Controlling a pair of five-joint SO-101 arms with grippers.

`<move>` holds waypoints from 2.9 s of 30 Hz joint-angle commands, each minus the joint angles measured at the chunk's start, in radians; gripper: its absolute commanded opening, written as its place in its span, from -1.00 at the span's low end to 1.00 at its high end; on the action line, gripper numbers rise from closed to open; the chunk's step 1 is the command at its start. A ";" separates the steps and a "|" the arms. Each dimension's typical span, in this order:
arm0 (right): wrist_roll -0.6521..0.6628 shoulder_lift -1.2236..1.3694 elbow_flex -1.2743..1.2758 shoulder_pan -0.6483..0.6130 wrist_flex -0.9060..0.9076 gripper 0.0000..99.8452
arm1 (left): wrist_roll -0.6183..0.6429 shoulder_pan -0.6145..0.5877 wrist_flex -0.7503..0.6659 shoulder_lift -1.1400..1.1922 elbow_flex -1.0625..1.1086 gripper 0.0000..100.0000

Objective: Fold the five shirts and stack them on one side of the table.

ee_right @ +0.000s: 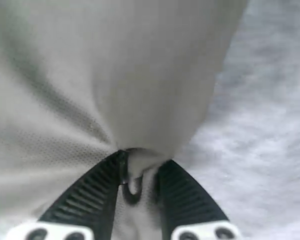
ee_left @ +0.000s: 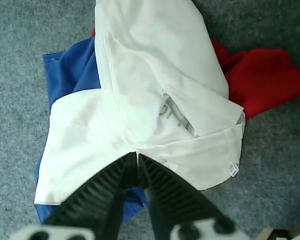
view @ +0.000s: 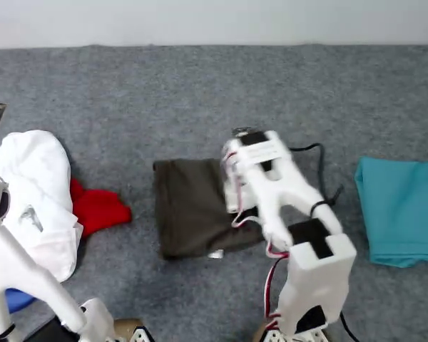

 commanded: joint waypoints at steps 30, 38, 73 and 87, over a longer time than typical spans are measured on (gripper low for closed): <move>0.399 0.030 -0.692 0.277 0.077 -0.44 | -0.038 0.000 0.015 -0.028 -0.005 -0.97; -0.176 0.028 -0.695 0.162 0.309 -0.39 | -0.038 0.000 0.015 -0.028 -0.007 -0.97; -0.480 -0.177 -0.009 0.097 -0.196 -0.09 | -0.038 -0.078 0.021 -0.029 -0.007 -0.97; -0.457 -0.025 0.189 0.101 -0.515 -0.31 | -0.077 -0.115 0.021 -0.029 -0.007 -0.97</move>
